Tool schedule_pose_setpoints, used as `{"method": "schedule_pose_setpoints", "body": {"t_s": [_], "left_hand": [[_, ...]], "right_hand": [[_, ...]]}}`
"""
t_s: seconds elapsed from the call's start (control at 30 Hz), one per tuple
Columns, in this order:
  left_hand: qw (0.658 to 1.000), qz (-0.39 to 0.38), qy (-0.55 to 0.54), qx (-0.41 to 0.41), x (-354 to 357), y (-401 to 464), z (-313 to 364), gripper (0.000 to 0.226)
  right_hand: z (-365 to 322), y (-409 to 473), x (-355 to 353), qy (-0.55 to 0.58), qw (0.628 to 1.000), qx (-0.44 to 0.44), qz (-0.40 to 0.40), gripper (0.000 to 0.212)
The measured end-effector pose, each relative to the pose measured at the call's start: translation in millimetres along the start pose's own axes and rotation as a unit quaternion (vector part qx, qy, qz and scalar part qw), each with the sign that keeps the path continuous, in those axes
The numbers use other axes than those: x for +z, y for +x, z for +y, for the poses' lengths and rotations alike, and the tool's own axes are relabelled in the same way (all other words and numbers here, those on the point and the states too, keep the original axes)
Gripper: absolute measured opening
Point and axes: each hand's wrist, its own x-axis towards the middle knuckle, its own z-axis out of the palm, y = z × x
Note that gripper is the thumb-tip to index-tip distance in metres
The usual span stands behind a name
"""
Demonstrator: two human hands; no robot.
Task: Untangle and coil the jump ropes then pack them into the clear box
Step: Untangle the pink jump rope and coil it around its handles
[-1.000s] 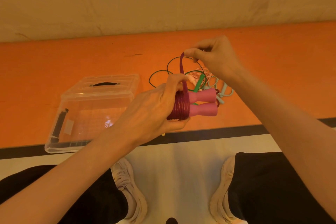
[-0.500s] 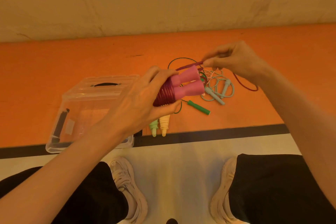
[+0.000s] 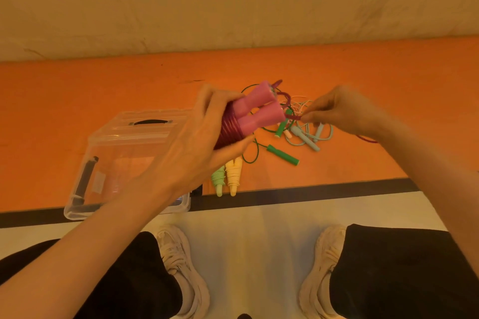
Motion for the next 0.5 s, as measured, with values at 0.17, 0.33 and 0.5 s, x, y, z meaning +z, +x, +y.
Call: {"method": "schedule_pose_setpoints", "body": {"t_s": [0.17, 0.33, 0.5], "left_hand": [[0.999, 0.006, -0.006, -0.042, -1, -1, -5, 0.056], [0.997, 0.018, -0.002, -0.08, 4, 0, -11, 0.063], [0.996, 0.001, 0.068, -0.062, 5, 1, -19, 0.071]], "right_hand": [[-6, -12, 17, -0.042, 0.995, -0.003, -0.096, 0.009], [-16, -31, 30, -0.069, 0.982, 0.004, -0.178, 0.005], [-43, -57, 37, -0.041, 0.972, -0.066, -0.223, 0.014]]}}
